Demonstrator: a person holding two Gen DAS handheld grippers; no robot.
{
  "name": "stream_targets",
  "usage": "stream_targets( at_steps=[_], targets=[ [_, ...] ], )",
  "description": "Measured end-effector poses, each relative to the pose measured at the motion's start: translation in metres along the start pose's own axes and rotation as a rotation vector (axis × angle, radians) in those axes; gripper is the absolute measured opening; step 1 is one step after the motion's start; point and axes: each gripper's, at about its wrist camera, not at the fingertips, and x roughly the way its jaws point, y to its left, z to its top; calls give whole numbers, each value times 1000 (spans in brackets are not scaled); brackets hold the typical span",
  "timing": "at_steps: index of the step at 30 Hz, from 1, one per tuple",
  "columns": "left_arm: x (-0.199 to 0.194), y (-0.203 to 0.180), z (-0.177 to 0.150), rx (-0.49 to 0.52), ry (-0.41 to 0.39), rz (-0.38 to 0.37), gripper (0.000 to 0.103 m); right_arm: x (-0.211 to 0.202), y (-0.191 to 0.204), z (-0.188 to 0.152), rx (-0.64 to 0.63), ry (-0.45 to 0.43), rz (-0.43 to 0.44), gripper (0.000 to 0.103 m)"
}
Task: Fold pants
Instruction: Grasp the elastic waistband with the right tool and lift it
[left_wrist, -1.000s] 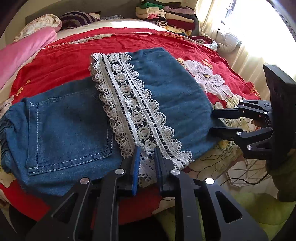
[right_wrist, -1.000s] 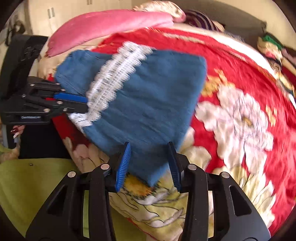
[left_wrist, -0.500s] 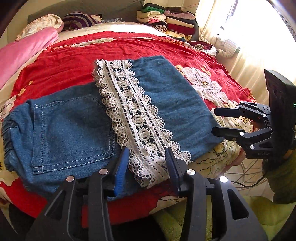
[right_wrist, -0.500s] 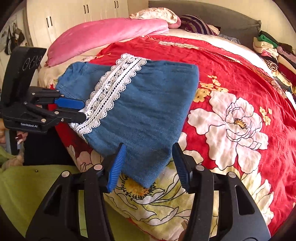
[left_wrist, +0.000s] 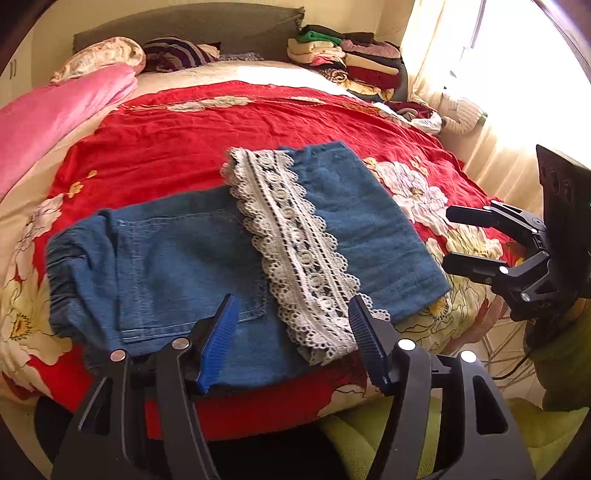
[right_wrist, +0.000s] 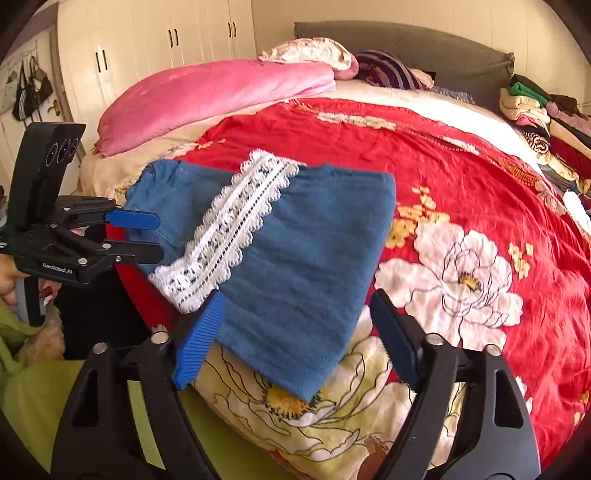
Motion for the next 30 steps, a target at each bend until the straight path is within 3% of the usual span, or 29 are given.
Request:
stream_targets(
  at_steps=[2, 8, 10, 20, 30],
  targets=[
    [-7, 7, 0, -17, -17, 16, 72, -1, 3, 5, -6, -10, -3, 78],
    [-30, 34, -2, -73, -61, 76, 77, -3, 15, 25, -33, -49, 8, 84],
    [-39, 44, -5, -89, -73, 118, 87, -2, 21, 34, -40, -59, 30, 85],
    [-56, 94, -26, -217, -80, 160, 87, 19, 57, 79, -91, -53, 136, 87],
    [-52, 134, -49, -364, -71, 111, 85, 70, 106, 130, -218, 29, 239, 88]
  ],
)
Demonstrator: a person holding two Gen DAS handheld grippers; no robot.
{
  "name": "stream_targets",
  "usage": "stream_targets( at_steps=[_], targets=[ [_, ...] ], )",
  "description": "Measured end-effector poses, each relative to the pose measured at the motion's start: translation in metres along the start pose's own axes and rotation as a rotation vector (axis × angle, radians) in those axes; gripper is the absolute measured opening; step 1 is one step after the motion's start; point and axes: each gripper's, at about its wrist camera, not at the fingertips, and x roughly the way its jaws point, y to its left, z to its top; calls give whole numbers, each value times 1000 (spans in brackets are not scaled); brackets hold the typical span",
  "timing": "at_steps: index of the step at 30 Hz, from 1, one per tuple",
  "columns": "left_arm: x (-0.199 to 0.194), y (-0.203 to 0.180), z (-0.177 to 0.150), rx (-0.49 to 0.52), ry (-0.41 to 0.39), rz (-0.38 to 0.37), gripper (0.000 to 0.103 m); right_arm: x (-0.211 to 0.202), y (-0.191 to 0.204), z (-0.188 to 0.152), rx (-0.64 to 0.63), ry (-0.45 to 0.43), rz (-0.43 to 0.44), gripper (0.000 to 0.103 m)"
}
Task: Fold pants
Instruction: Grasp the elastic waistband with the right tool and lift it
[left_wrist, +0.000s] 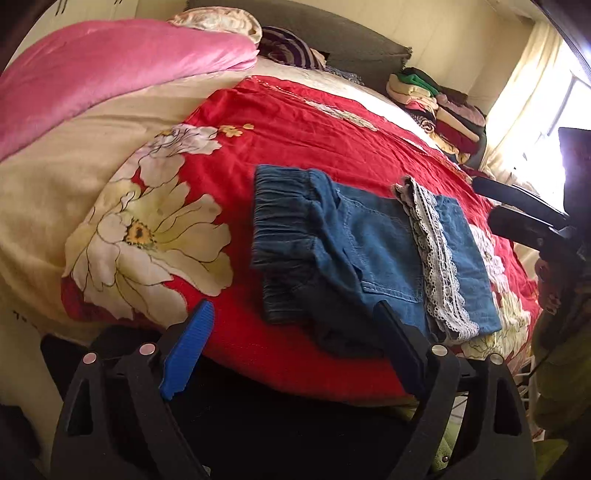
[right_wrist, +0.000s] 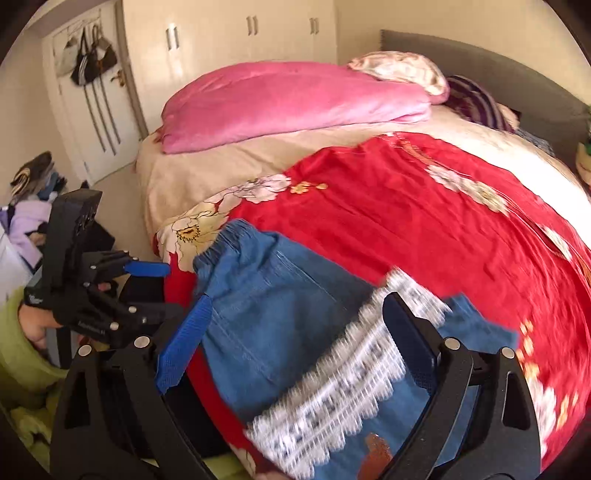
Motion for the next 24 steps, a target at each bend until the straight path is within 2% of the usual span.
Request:
stream_targets(
  at_steps=[2, 4, 5, 7, 9, 14, 18, 20, 21, 22, 23, 24],
  targets=[
    [0, 3, 0, -18, -11, -15, 79, 13, 5, 11, -29, 20, 19, 88],
    [1, 3, -1, -26, -14, -39, 62, 26, 9, 22, -65, 39, 37, 88],
    [3, 1, -1, -25, -10, -46, 59, 33, 10, 27, -78, 50, 40, 88],
    [8, -2, -2, -16, 1, -60, 43, 47, 11, 36, -98, 78, 59, 88],
    [16, -7, -2, -6, 22, -81, 35, 61, 14, 44, -123, 108, 76, 88],
    [29, -7, -5, -9, 43, -79, 35, 99, 32, 55, -203, 189, 141, 88],
    [32, -5, -5, -15, 47, -87, 35, 133, 38, 55, -214, 261, 165, 87],
    [33, -4, -5, -16, 49, -89, 35, 147, 39, 54, -209, 291, 188, 82],
    [34, -3, -5, -20, 49, -91, 35, 153, 40, 52, -207, 305, 211, 71],
    [34, -2, -3, -25, 49, -94, 37, 157, 40, 51, -205, 314, 231, 51],
    [33, 0, -3, -39, 43, -101, 37, 160, 40, 48, -195, 322, 274, 45],
    [32, 3, -3, -52, 38, -113, 38, 158, 39, 48, -195, 307, 271, 36]
  ],
)
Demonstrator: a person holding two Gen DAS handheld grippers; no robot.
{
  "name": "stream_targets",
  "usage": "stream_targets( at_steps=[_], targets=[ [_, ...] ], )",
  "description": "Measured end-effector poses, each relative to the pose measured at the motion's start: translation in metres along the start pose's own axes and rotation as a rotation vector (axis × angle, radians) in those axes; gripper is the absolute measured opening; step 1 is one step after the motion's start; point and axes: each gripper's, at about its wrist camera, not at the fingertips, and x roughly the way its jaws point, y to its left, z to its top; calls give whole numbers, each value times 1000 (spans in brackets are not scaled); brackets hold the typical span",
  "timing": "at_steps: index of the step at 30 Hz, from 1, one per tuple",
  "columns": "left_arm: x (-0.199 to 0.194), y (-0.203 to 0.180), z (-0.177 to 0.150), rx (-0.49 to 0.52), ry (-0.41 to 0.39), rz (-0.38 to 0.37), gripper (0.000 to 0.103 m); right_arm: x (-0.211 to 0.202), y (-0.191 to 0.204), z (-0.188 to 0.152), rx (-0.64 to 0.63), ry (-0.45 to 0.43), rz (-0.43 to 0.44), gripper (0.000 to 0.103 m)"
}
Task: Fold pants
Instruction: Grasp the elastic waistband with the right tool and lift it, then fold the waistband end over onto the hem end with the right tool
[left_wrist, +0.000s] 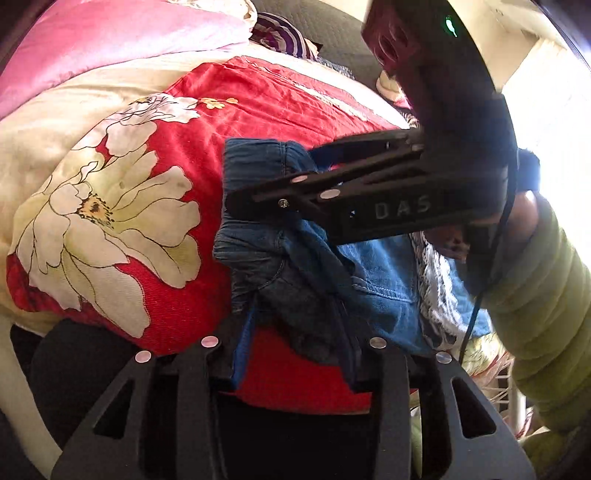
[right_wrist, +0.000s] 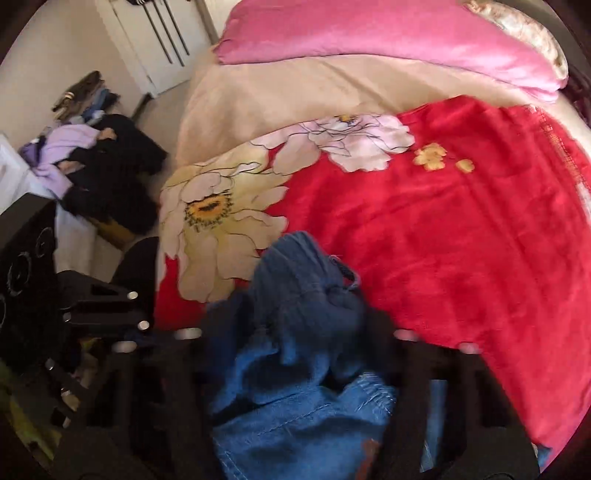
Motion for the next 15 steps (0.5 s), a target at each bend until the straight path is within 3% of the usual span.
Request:
stream_targets(
  at_steps=[1, 3, 6, 9, 15],
  targets=[
    [-3, 3, 0, -15, -8, -14, 40, -7, 1, -2, -9, -24, -8, 29],
    [-8, 6, 1, -30, -25, -10, 58, -25, 0, -8, -17, -80, 10, 26],
    [-14, 4, 4, -40, -38, -34, 62, -57, -2, -19, -21, -166, 41, 25],
    [-14, -1, 9, -70, -38, -120, 74, -87, -8, -35, -4, -233, 51, 25],
    [14, -24, 23, -93, 25, -284, 75, -136, -26, -67, 17, -339, 37, 24]
  ],
)
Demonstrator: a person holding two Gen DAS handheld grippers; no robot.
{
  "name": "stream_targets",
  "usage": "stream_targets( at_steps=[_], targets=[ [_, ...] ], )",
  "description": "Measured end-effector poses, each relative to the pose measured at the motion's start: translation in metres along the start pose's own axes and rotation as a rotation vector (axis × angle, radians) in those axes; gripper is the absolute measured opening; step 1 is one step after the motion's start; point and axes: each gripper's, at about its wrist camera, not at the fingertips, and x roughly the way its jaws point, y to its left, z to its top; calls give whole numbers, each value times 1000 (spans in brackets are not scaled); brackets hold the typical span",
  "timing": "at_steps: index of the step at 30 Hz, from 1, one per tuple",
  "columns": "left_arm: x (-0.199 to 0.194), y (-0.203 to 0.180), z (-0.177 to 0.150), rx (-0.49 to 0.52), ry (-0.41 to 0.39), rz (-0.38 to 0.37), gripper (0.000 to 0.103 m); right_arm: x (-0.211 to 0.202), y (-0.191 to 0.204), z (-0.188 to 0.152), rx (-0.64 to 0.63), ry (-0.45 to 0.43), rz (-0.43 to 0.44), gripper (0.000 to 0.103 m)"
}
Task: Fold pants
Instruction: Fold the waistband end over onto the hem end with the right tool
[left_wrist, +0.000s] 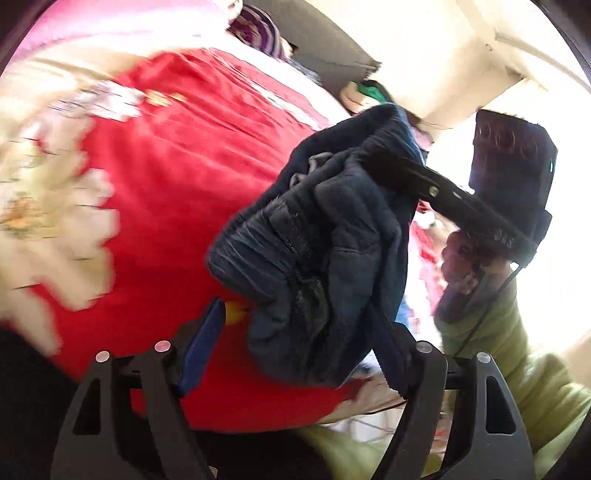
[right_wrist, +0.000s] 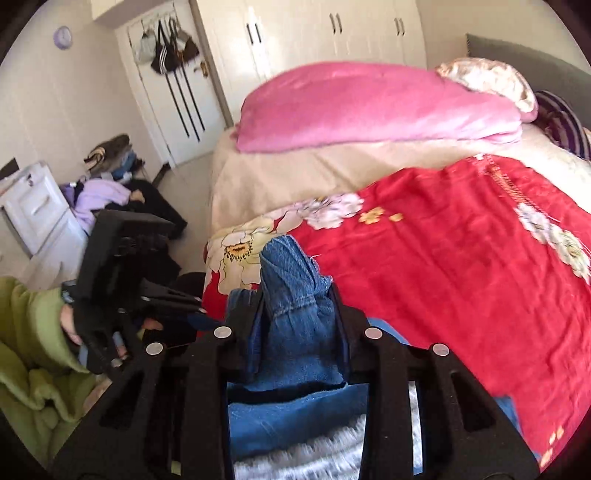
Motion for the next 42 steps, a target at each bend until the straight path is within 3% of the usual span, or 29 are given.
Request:
stream_targets(
  at_steps=[3, 4, 7, 11, 16, 19, 23, 26, 33, 35, 37, 42],
  targets=[
    [15, -16, 3, -15, 12, -107, 70, -20, -9, -8, 25, -35, -26, 25],
    [19, -28, 3, 10, 13, -131, 68, -31, -13, -13, 49, -53, -28, 31],
    [28, -68, -1, 147, 40, -157, 69, -57, -23, -29, 91, -108, -47, 43],
    [53, -105, -18, 283, 143, -189, 69, -99, -39, -61, 169, -157, -149, 46],
    [93, -113, -41, 324, 267, -126, 73, -105, -54, -93, 284, -118, -261, 46],
    [97, -113, -43, 326, 273, -104, 73, -88, -59, -112, 342, -59, -283, 46],
    [92, -116, -42, 329, 256, -89, 73, -60, -69, -133, 379, 84, -397, 46],
    [81, -124, -38, 354, 210, -62, 75, -61, -69, -135, 385, 76, -395, 46],
    [71, -126, -21, 411, 121, 86, 80, -83, -57, -111, 308, 4, -396, 47],
    [69, -123, -19, 416, 113, 119, 77, -81, -57, -104, 284, 8, -394, 47],
    [67, -119, -19, 419, 109, 141, 54, -74, -57, -95, 259, 24, -378, 47],
    [70, -119, -17, 430, 121, 150, 31, -51, -64, -80, 229, 86, -338, 47]
  ],
)
